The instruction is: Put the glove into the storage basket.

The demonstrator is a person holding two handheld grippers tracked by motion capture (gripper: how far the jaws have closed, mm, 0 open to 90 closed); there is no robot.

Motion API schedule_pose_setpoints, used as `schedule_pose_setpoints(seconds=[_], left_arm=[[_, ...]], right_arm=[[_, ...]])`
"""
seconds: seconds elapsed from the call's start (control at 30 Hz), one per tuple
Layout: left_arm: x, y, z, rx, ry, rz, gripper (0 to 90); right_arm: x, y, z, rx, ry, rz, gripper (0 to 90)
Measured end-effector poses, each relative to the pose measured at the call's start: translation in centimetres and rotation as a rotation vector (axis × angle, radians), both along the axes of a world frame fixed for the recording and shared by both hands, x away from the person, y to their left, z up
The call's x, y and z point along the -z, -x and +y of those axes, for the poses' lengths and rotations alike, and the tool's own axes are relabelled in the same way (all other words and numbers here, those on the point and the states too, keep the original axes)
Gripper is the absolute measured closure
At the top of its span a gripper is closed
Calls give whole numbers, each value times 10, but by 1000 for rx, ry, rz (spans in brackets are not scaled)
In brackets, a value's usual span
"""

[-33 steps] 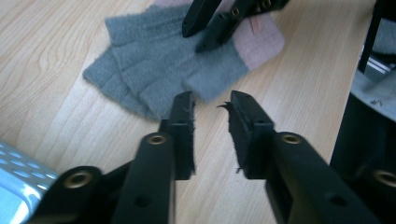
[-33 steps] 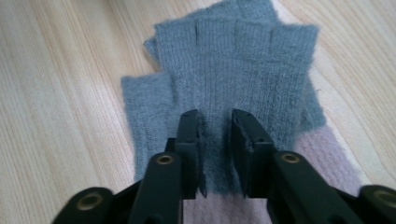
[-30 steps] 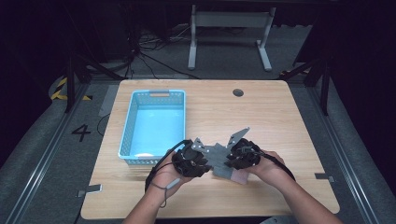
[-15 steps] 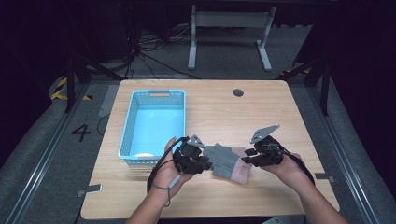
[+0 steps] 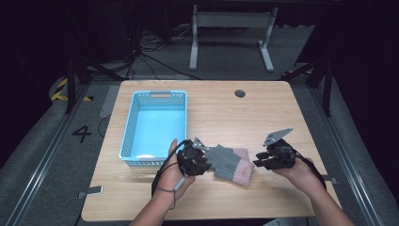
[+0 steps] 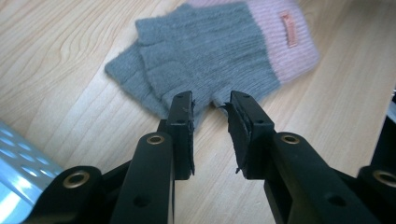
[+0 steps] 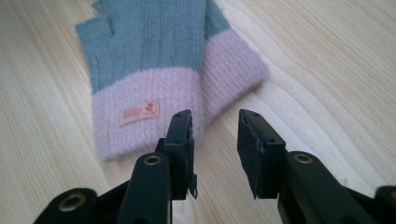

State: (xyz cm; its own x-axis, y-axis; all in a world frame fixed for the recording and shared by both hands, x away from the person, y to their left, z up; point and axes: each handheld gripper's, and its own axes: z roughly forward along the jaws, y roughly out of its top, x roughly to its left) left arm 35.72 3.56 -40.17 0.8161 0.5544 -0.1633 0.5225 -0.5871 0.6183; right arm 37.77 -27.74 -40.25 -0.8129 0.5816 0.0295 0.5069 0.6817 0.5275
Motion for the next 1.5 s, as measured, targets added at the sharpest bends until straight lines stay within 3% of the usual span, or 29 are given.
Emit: schedule_pose_setpoints(seconds=[0.2, 0.33, 0.67, 1.0, 1.5], left_arm=[[10, -3, -2, -31, -49, 18, 673], [13, -5, -4, -30, -53, 36, 675], [22, -8, -7, -30, -78, 63, 655], [27, -11, -7, -33, -109, 76, 634], [41, -15, -22, -47, -146, 87, 587]], right_arm=[[3, 0, -8, 9, 1, 1, 668], [5, -1, -11, 18, 14, 5, 667], [10, 1, -11, -25, 52, 12, 694], [19, 5, 3, -101, 92, 39, 688], [22, 4, 10, -107, 87, 33, 695]])
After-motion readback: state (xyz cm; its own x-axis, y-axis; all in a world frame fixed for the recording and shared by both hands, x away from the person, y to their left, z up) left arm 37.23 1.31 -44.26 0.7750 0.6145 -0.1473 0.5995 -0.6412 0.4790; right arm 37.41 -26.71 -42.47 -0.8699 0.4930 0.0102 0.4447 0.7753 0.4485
